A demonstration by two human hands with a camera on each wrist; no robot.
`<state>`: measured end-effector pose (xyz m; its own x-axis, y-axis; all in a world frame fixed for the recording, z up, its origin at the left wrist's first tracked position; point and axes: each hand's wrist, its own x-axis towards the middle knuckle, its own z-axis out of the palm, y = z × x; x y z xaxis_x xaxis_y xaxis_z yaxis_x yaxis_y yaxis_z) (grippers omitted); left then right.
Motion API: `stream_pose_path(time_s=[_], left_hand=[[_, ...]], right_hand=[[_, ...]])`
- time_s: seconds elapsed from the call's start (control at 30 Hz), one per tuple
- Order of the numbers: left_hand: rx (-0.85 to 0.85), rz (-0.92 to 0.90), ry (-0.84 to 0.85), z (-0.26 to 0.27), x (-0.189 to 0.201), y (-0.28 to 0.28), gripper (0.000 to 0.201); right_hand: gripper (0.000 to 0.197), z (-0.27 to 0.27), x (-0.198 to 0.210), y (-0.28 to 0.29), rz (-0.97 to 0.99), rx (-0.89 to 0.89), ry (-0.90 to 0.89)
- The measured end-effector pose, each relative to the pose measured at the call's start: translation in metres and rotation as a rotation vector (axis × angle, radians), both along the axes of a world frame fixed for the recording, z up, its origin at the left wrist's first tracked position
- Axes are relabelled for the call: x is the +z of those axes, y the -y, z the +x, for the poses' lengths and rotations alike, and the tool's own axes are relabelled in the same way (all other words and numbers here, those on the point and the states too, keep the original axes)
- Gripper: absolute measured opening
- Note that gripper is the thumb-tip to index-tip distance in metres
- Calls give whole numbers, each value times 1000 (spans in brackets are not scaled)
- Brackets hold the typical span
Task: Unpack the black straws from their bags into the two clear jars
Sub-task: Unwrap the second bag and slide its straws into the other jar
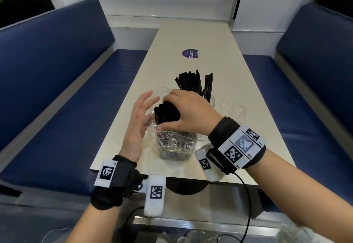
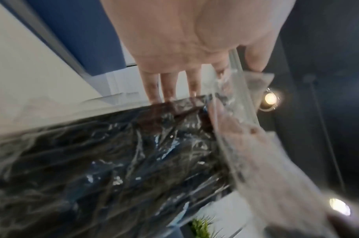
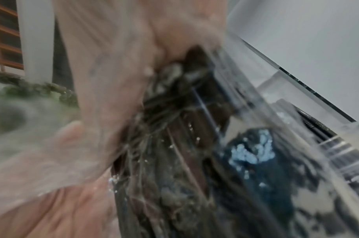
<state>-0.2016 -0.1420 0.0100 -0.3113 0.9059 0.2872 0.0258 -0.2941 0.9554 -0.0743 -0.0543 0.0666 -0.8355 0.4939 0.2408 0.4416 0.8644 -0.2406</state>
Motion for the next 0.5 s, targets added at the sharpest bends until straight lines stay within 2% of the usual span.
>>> stream_pose_path(time_s=[0.07, 0.13, 0.3, 0.4, 0.5], left_hand=[[0, 25, -94, 8, -1, -1, 37], [9, 23, -112, 9, -7, -2, 36], [-1, -15, -173, 7, -14, -6, 52], [23, -27, -233, 8, -16, -9, 54], [41, -43, -259, 4, -19, -10, 51]], right_hand=[[62, 0, 1, 0, -66, 6, -28], [59, 3, 1, -1, -123, 18, -51], [65, 15, 4, -3, -255, -48, -229], [39, 23, 11, -2, -433, -285, -437], [24, 35, 11, -13, -685, -432, -407]])
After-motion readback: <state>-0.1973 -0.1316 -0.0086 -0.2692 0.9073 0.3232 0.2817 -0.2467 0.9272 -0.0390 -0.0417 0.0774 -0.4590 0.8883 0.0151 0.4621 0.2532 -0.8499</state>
